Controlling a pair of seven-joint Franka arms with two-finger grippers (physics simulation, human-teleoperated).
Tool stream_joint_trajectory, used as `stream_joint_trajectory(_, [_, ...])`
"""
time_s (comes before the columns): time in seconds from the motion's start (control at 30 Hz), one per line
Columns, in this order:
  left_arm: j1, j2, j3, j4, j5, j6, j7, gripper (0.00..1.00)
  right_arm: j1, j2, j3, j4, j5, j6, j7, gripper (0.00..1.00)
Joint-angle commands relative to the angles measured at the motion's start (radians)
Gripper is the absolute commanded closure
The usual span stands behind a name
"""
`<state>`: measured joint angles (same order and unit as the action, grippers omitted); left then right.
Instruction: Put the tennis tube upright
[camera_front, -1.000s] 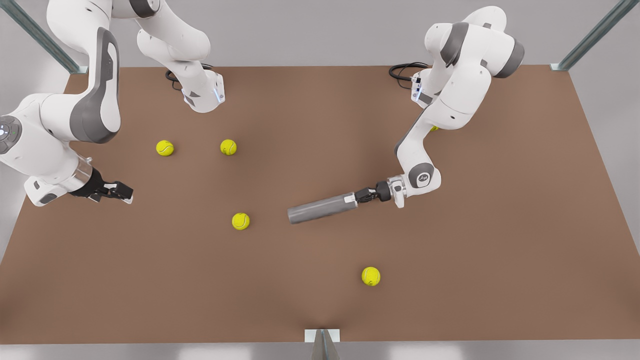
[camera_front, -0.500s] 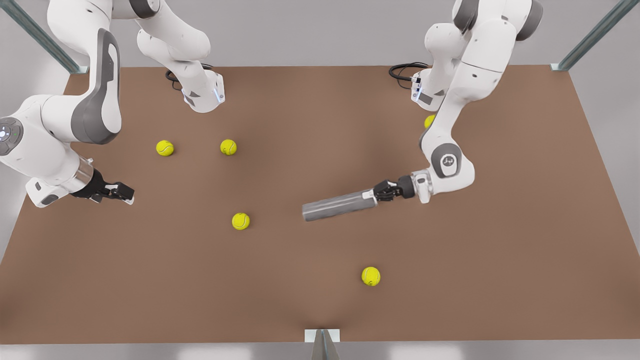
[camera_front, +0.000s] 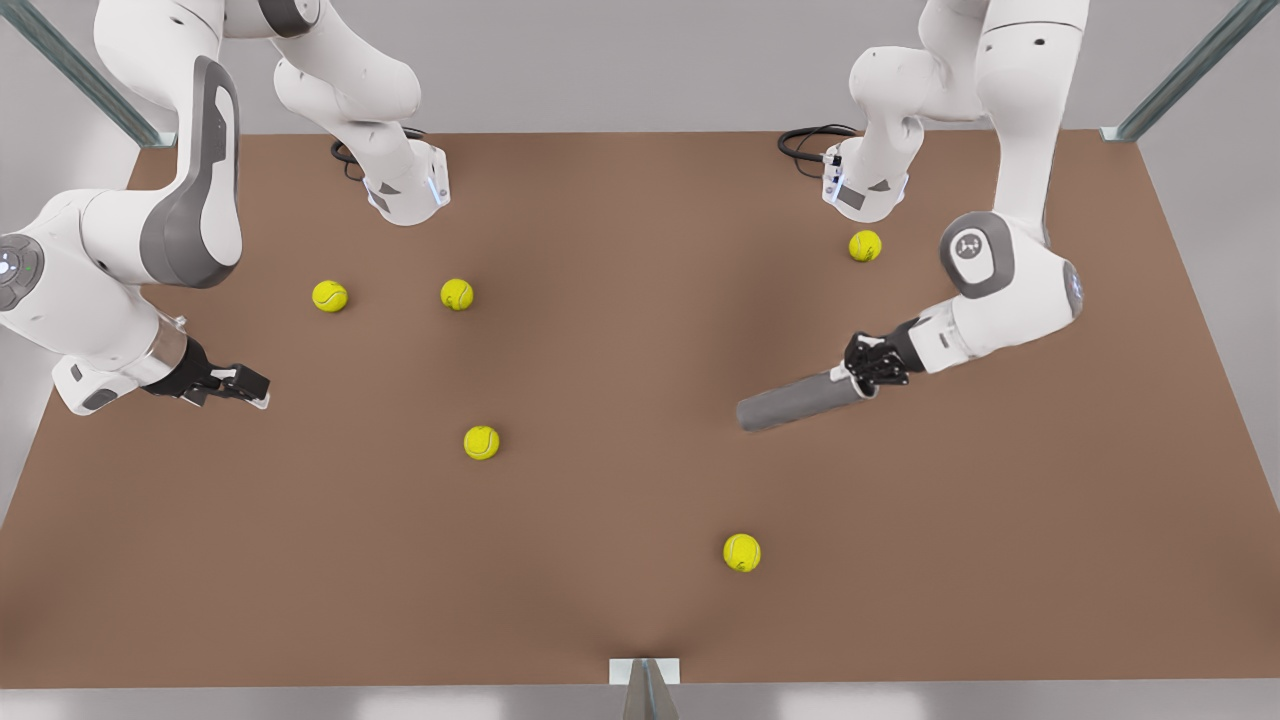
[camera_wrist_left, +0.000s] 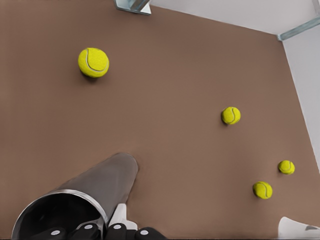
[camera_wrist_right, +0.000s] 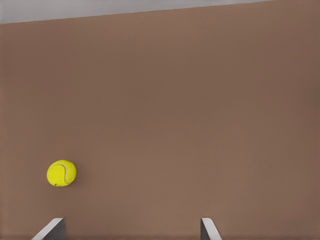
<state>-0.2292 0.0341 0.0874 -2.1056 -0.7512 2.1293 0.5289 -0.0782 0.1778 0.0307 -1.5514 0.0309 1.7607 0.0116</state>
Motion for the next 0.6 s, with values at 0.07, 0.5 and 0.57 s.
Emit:
stream_joint_trajectory(0.07, [-0.007,-0.033,0.015,0.024,0.374,-0.011,-0.495,0.79,0.000,-0.001,0.000,0.001,0.001,0.000,-0.002,0.00])
stream_joint_trajectory(0.5, [-0.009,0.016,0.009,0.044,0.670,-0.020,-0.555,0.79,0.008,0.000,0.002,0.004,0.001,0.002,-0.001,0.00])
stream_joint_trajectory(0.57, [-0.010,0.018,0.009,0.044,0.670,-0.022,-0.567,0.79,0.008,0.000,0.002,0.004,0.001,0.002,-0.001,0.00])
